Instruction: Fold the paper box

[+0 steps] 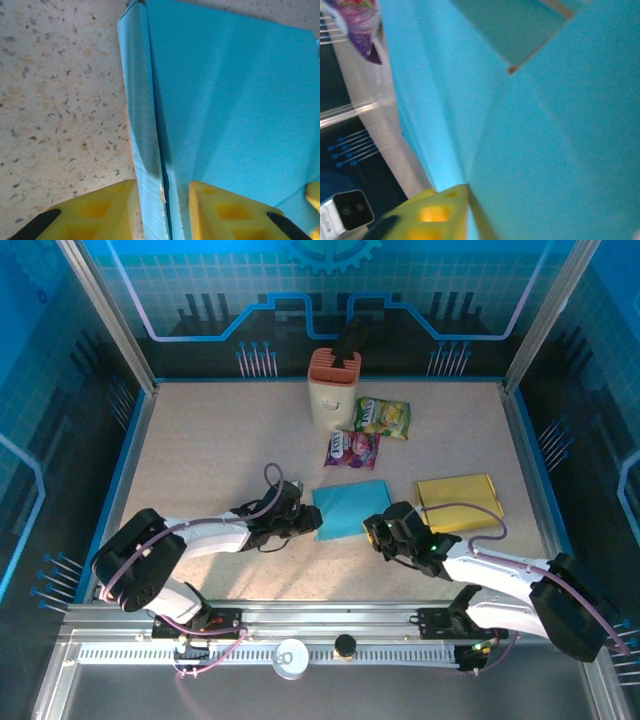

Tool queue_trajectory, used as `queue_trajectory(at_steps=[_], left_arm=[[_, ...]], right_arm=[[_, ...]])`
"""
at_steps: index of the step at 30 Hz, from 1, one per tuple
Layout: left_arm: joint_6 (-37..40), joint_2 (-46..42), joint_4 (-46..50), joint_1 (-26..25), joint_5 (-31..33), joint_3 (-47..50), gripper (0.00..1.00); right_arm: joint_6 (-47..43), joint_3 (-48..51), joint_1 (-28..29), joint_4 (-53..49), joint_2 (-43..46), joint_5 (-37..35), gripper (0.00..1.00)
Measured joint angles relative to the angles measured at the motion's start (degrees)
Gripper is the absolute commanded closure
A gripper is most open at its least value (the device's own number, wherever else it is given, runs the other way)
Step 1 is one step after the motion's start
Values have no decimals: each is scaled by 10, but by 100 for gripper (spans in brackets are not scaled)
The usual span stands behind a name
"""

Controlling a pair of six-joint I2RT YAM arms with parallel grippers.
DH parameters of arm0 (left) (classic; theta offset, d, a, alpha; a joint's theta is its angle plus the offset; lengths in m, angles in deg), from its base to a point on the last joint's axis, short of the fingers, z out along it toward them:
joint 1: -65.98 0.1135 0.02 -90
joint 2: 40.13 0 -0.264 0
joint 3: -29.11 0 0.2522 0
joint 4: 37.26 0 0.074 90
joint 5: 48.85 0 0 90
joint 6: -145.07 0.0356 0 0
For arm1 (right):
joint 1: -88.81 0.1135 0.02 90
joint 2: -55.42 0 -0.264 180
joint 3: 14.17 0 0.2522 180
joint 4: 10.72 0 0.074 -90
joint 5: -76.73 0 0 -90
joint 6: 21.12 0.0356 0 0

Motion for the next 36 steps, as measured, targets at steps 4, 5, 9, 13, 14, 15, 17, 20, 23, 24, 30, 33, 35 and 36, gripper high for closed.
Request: queue_trajectory(at_steps=[4,5,9,13,14,15,17,20,23,24,30,33,35,36], left_arm=[[0,4,-12,0,0,1,71],[0,4,-14,0,0,1,71],[1,5,-16,0,1,2,71],[1,6,-16,0,1,2,71],[1,6,-16,0,1,2,71],[2,6,-16,0,1,2,71],[2,6,-16,0,1,2,71],[2,6,-16,0,1,2,71],[2,6,-16,0,2,2,71],[2,6,-16,0,2,2,71],[5,6,-16,0,3,1,71],[5,6,-16,0,3,1,71],[5,6,-16,0,3,1,71],[5,6,-16,0,3,1,71]], right_arm=[[-53,-1,-6,-64,50,2,34],[-69,-5,-8,-86,68,1,32],[-162,-26,-23,-199,171,-12,27],[-273,-35,-80,-295,273,-19,25],[-302,-39,-100,-309,285,-18,24],[-338,-45,-125,-320,289,-14,25],[-403,-59,-174,-324,273,11,26],[-495,-91,-248,-307,189,76,30],[-575,-133,-287,-281,59,141,33],[-597,-146,-290,-275,19,156,33],[-677,-167,-292,-240,-104,211,41],[-697,-168,-292,-228,-135,218,50],[-706,-168,-292,-219,-155,219,54],[-710,-168,-291,-216,-165,221,56]])
